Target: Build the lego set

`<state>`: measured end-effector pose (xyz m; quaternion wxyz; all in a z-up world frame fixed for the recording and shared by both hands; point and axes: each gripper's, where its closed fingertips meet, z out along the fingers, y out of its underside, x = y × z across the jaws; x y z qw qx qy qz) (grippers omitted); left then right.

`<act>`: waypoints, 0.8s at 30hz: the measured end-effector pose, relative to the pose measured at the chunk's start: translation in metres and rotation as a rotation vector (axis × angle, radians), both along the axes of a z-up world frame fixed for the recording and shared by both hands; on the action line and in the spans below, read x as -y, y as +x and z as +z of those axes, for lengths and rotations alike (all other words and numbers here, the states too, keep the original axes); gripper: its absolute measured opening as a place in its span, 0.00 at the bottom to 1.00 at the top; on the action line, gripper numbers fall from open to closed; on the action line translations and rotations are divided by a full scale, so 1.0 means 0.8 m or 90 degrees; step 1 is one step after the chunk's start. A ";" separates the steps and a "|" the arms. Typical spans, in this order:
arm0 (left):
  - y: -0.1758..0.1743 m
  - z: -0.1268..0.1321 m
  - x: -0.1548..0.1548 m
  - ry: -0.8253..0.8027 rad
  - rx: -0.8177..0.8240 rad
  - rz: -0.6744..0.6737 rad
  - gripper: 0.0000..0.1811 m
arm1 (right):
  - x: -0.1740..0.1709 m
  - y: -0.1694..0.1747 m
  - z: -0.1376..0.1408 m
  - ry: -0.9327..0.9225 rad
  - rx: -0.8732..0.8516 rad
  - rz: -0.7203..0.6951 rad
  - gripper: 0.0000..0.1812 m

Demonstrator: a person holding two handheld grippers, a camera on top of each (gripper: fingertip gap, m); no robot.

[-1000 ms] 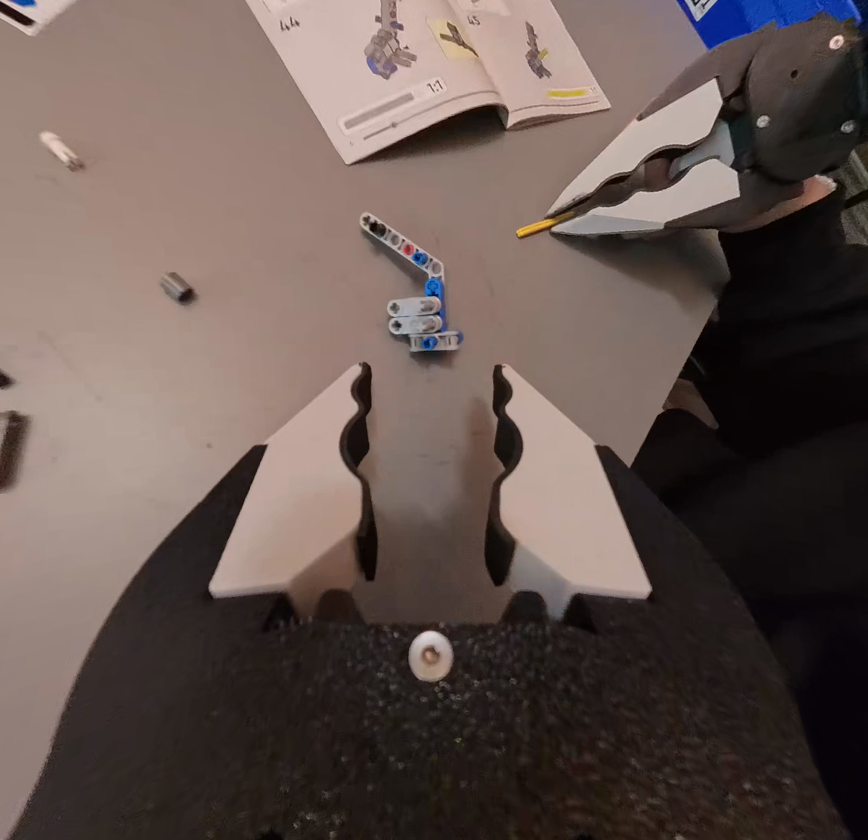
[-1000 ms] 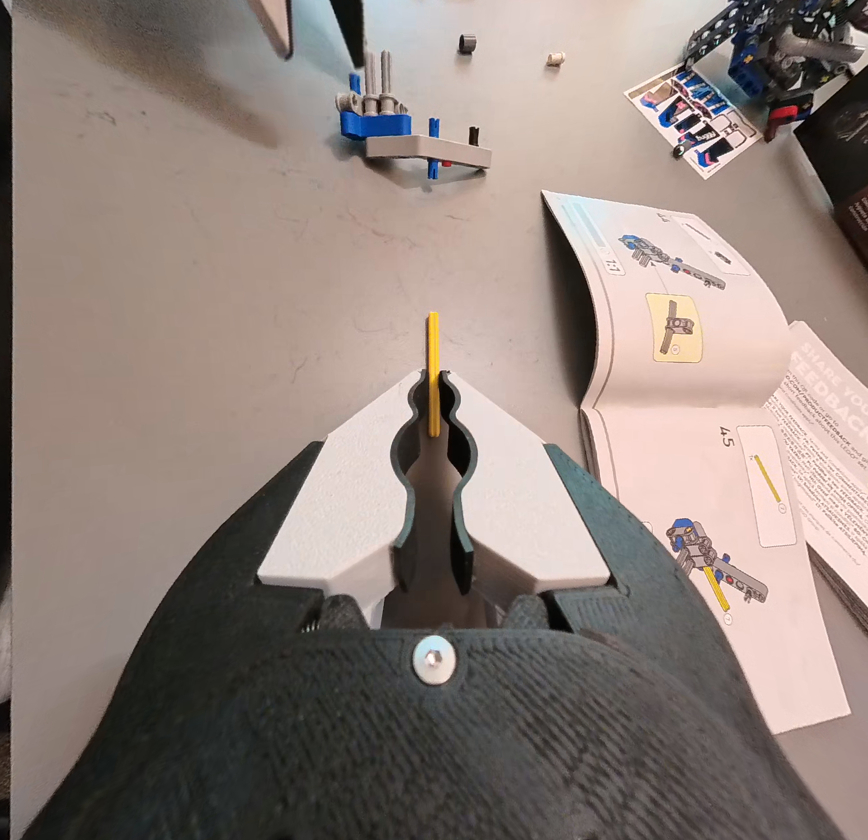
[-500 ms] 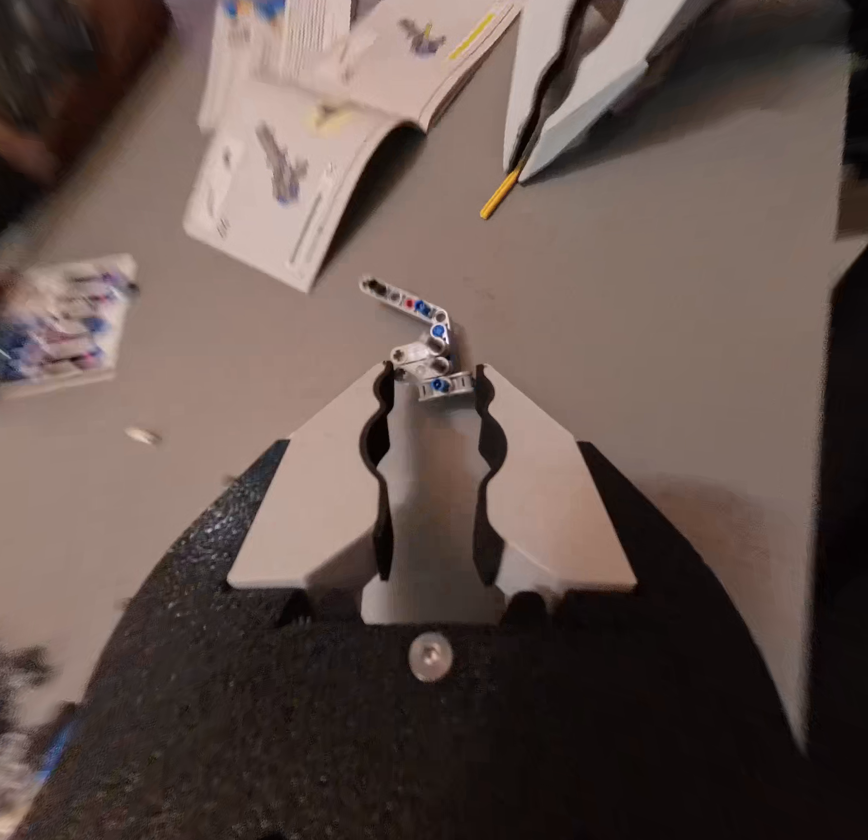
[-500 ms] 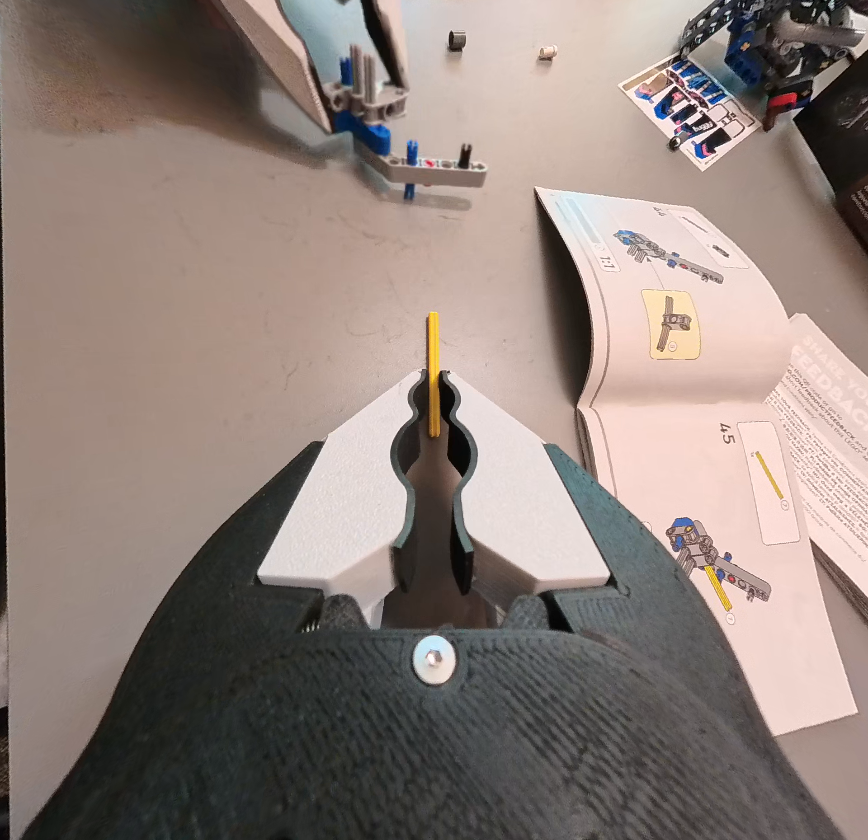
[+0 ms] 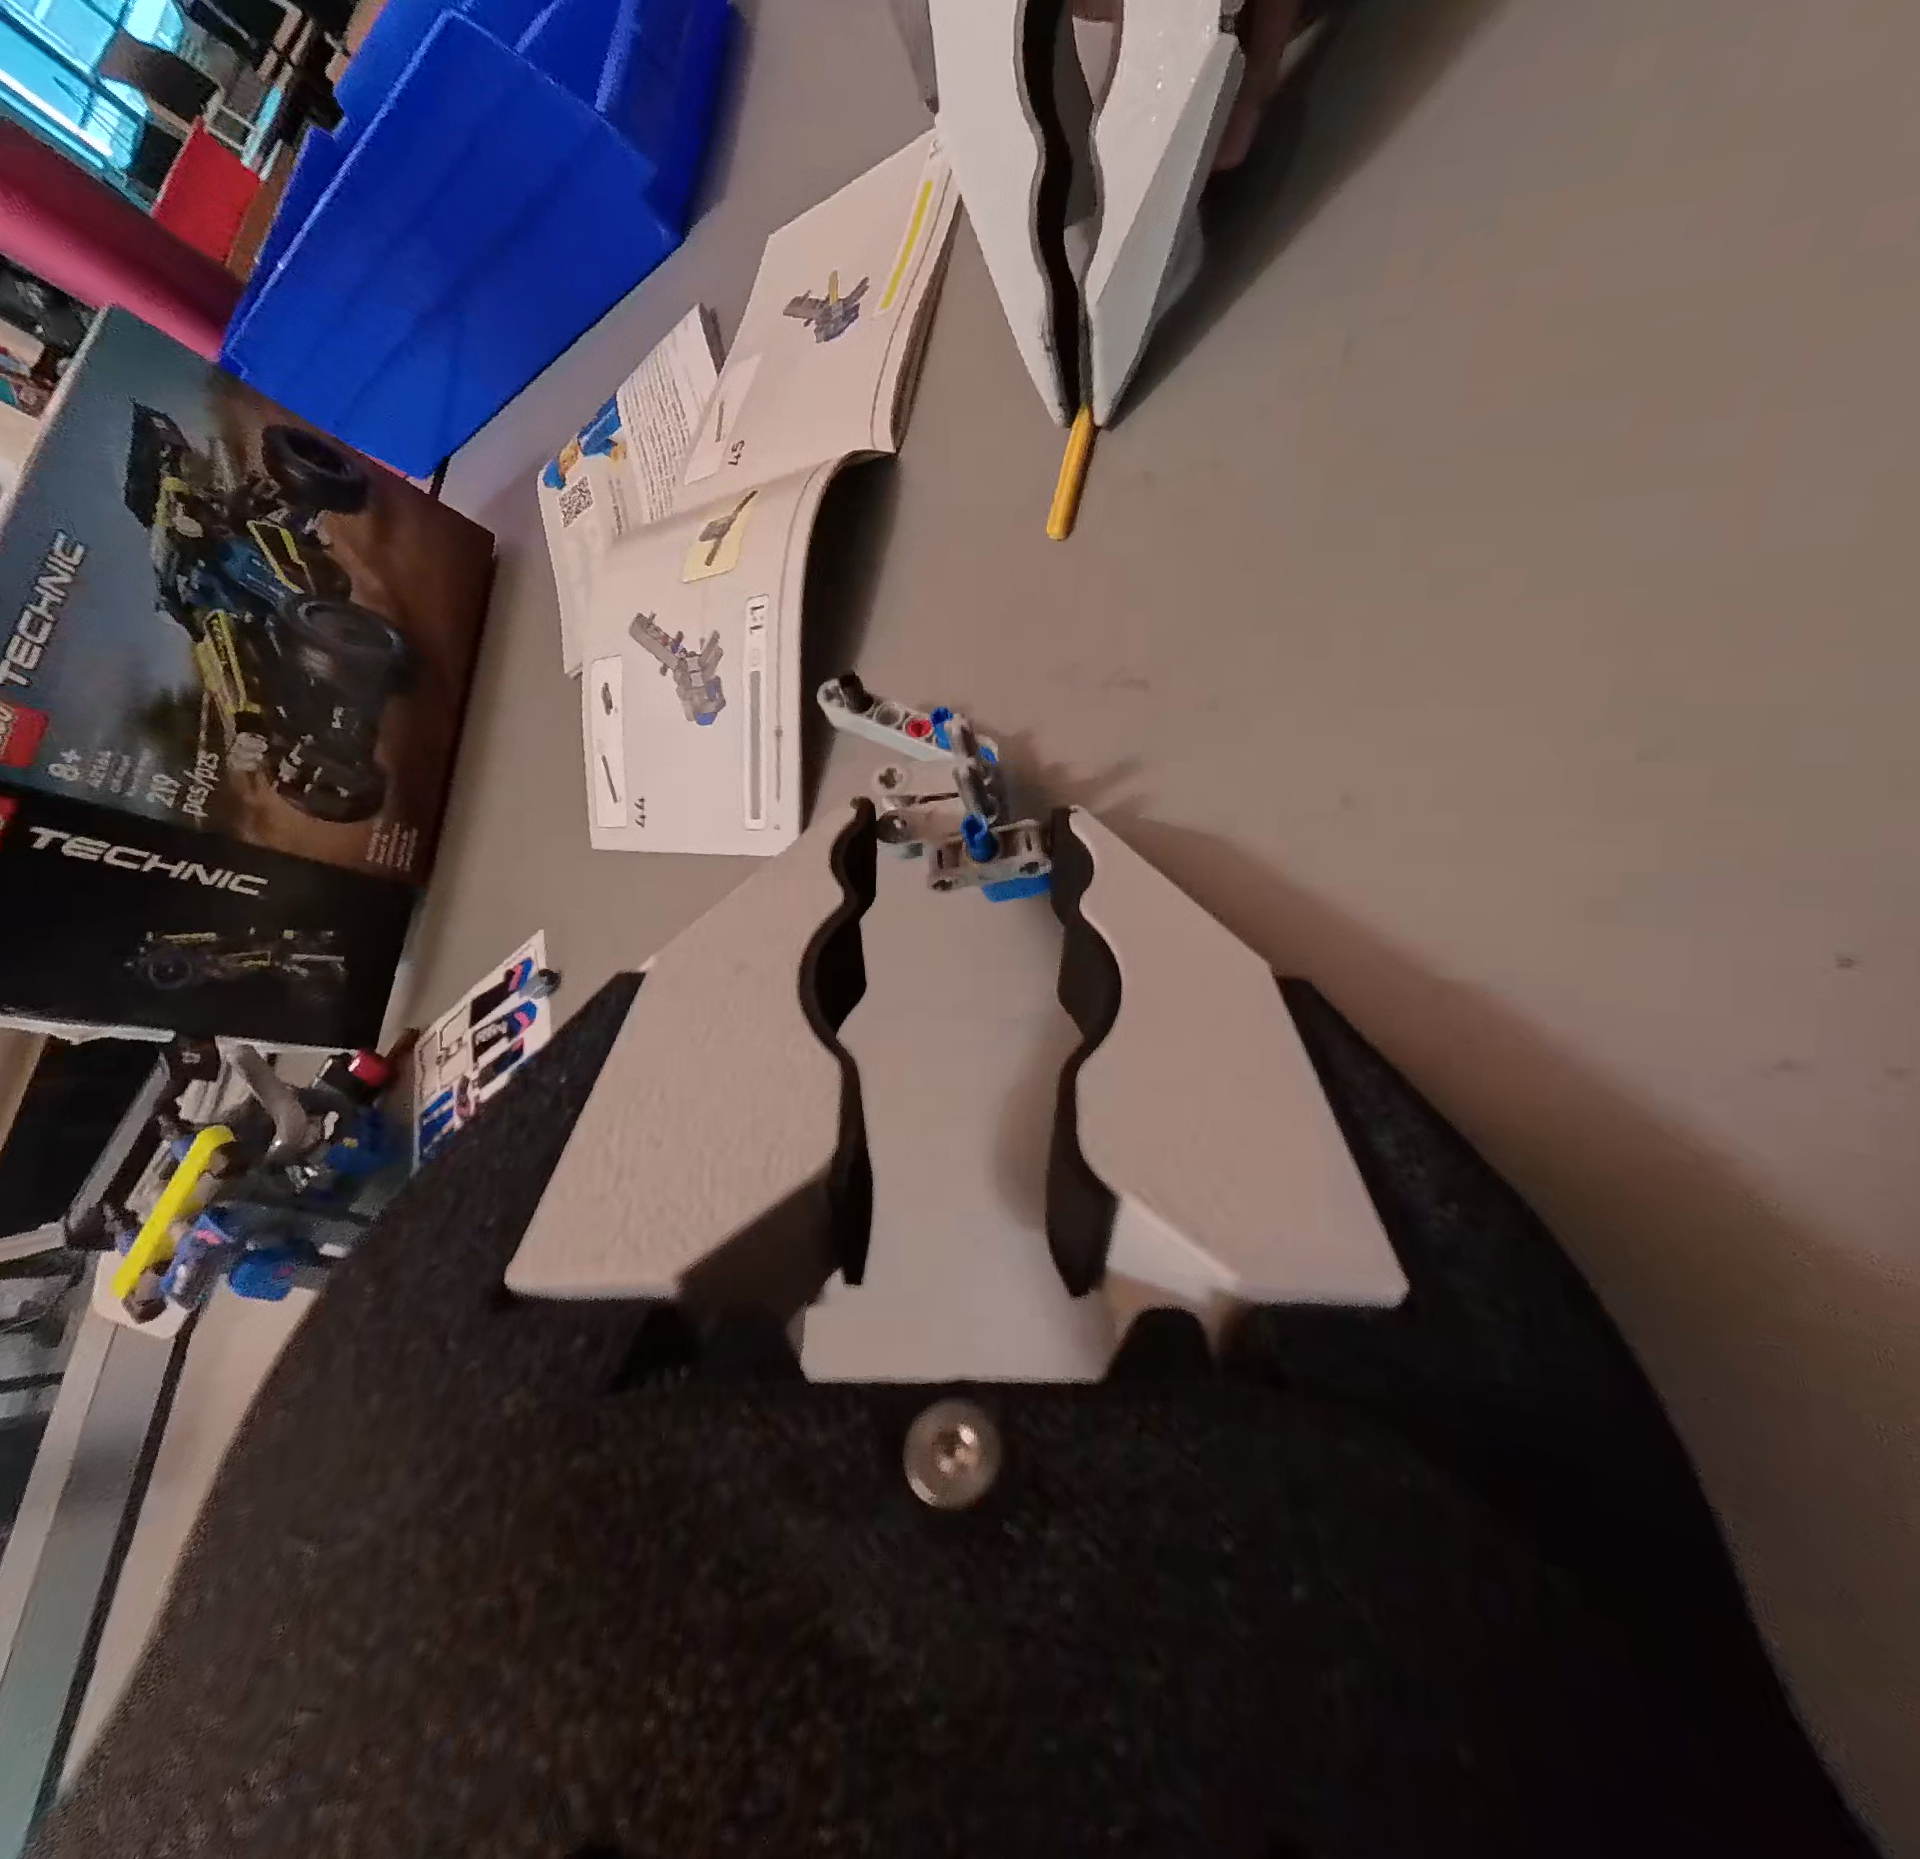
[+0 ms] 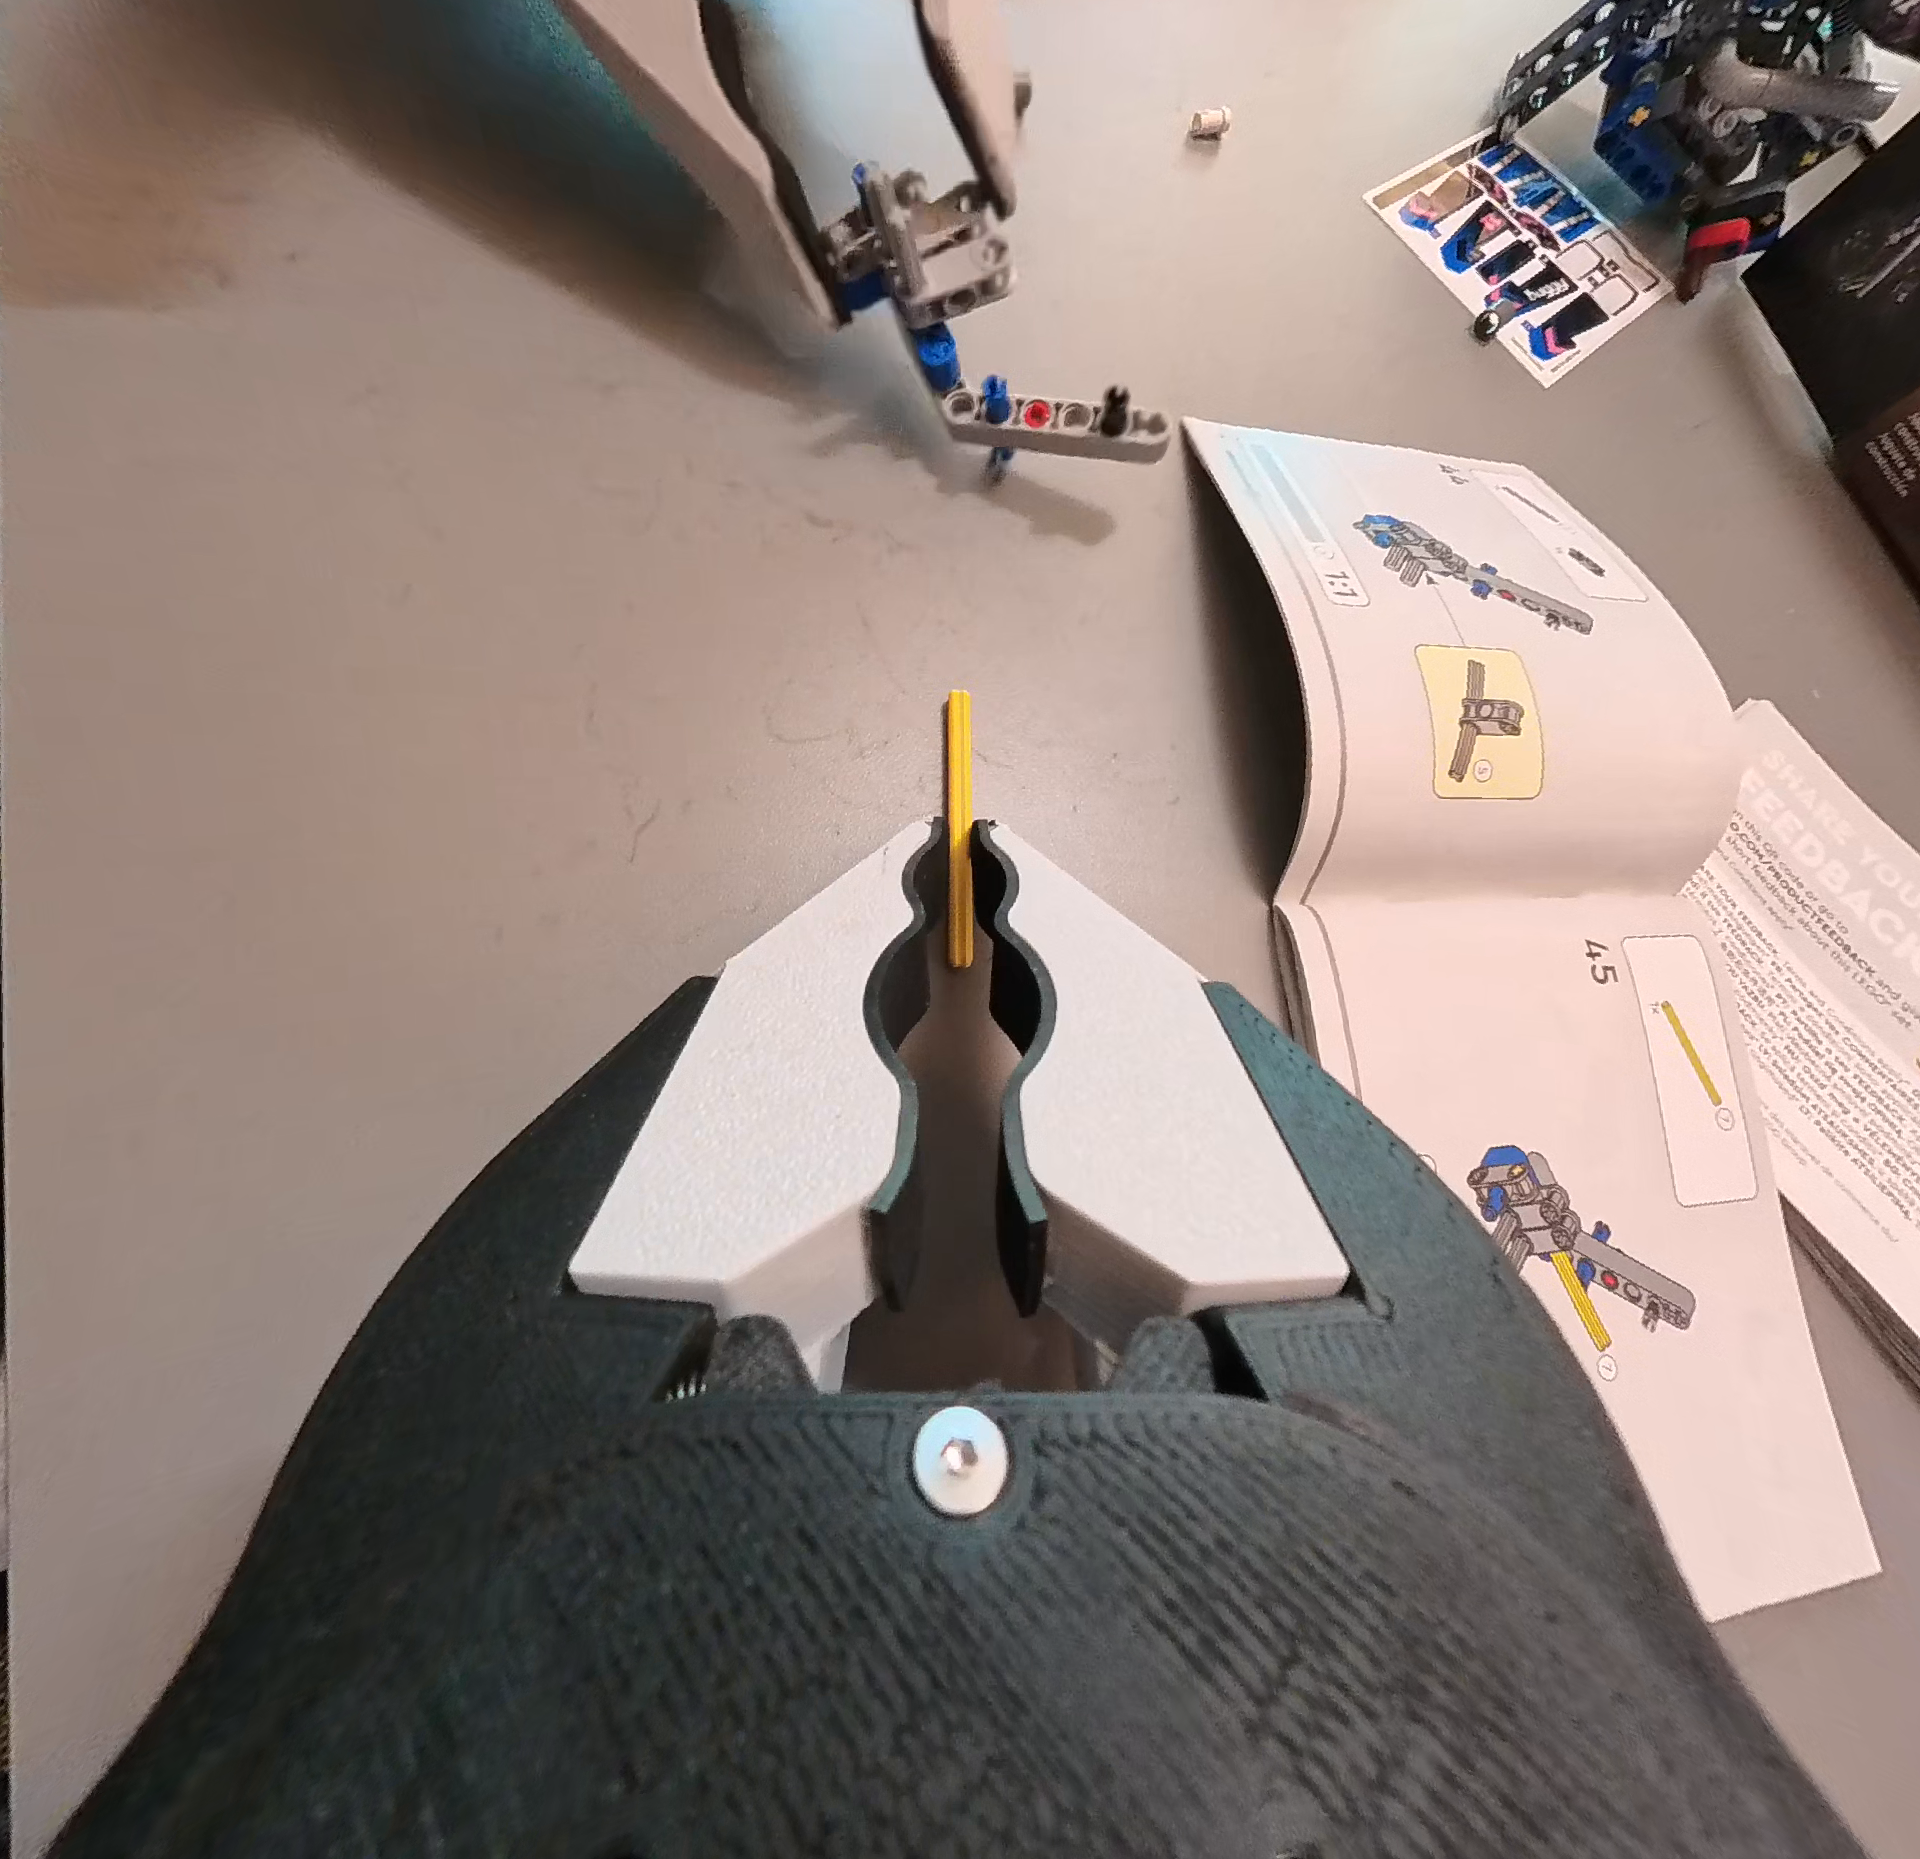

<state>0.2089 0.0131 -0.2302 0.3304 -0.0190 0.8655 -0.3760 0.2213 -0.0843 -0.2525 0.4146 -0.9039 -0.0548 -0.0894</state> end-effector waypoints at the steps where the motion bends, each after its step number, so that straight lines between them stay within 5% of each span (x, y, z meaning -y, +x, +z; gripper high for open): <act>1: 0.002 0.003 0.000 -0.006 0.006 -0.005 0.17 | 0.000 0.000 0.000 0.000 0.001 0.000 0.02; 5: 0.006 0.002 -0.004 -0.032 0.005 -0.024 0.17 | 0.000 0.001 0.000 0.001 0.004 -0.002 0.02; 11: 0.005 -0.002 -0.004 -0.030 0.010 -0.031 0.17 | -0.007 0.017 0.022 0.020 0.078 -0.058 0.16; 15: 0.005 -0.006 -0.003 -0.015 0.015 -0.033 0.17 | -0.060 -0.005 0.045 0.062 0.117 -0.036 0.08; 24: 0.002 -0.006 -0.002 -0.017 0.016 -0.057 0.17 | -0.118 -0.014 0.028 0.078 0.155 -0.012 0.14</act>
